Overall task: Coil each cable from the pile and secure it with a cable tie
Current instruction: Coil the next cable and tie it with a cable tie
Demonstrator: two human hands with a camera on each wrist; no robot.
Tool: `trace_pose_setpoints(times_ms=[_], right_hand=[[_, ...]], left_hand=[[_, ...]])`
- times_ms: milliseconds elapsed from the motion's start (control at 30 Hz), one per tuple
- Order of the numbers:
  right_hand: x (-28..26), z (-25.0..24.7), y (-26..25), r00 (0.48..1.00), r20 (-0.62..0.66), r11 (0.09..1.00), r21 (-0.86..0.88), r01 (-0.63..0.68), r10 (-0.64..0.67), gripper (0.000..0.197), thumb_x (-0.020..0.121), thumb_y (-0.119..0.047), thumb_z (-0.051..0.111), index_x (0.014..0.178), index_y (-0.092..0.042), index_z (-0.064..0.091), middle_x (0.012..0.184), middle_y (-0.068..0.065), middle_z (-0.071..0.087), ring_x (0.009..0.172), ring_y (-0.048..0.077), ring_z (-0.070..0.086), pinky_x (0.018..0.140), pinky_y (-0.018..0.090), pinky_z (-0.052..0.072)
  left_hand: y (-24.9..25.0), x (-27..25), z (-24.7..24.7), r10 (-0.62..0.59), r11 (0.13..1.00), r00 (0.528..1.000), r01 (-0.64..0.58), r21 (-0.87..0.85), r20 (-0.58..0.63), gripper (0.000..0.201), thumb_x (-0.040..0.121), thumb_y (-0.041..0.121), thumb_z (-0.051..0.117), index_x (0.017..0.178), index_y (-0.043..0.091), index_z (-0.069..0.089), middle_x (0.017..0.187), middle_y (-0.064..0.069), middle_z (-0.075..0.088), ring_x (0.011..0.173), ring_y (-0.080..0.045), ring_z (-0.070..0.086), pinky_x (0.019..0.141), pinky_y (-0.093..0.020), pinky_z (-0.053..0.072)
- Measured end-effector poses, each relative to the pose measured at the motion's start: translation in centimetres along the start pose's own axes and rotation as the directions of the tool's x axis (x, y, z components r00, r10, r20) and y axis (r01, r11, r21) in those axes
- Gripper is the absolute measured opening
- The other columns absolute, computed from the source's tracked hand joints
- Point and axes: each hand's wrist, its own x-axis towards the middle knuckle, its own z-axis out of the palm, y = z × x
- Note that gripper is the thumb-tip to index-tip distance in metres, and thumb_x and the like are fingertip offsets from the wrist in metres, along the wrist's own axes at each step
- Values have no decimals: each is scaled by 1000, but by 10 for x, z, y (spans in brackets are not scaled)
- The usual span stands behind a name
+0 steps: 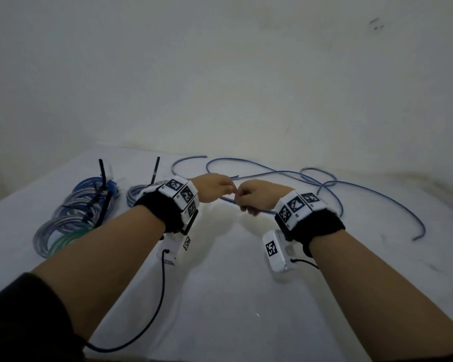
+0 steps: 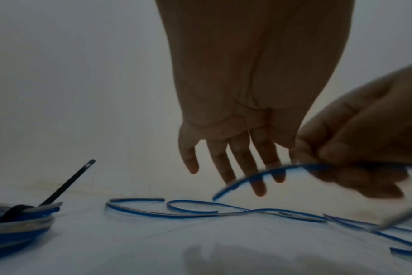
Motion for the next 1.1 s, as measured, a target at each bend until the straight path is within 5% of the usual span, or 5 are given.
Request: trace_pose_setpoints(times_ms=[233, 433, 600, 933, 1100], right_hand=[[-13, -32, 36, 876, -458, 988, -34, 154, -152, 10, 91, -29, 58, 87, -20, 61, 71, -8, 55, 69, 12, 49, 65, 25, 37], [-8, -33, 73, 625, -778, 961, 121, 250, -65, 13, 92, -5, 52, 105, -4, 55, 101, 10, 62, 96, 25, 58, 84, 29, 44], [9, -31, 78, 557, -825, 952, 241, 191, 98, 14, 94, -5, 47, 105, -4, 55, 101, 14, 62, 91, 26, 55, 74, 26, 38], [37, -10, 67, 725, -670, 968, 250, 21, 157, 28, 94, 1, 40, 108, -5, 63, 109, 21, 60, 91, 33, 58, 67, 24, 37], [43, -7, 53, 785, -619, 945, 279, 173, 39, 37, 93, 3, 38, 123, -9, 57, 79, 9, 54, 76, 25, 51, 79, 42, 48]], left_hand=[[20, 8, 11, 92, 915, 979, -156, -371, -184, 22, 99, 14, 40, 90, 10, 60, 73, 0, 53, 60, -5, 51, 60, -10, 41], [42, 16, 3, -44, 487, 960, -222, -845, -277, 28, 101, 18, 36, 78, 13, 52, 54, 6, 38, 42, -5, 28, 45, -17, 26], [56, 16, -6, 77, 170, 963, -267, -949, -257, 29, 98, 6, 28, 95, 9, 56, 67, 3, 48, 55, -8, 41, 53, -18, 37], [40, 17, -33, 16, -35, 897, -441, -897, -441, 25, 101, 9, 27, 101, 10, 53, 65, 7, 52, 54, -4, 41, 51, -14, 35], [30, 17, -35, -91, 96, 842, -524, -846, -532, 19, 101, 9, 32, 112, 12, 47, 86, -2, 61, 68, -6, 55, 69, -18, 51]])
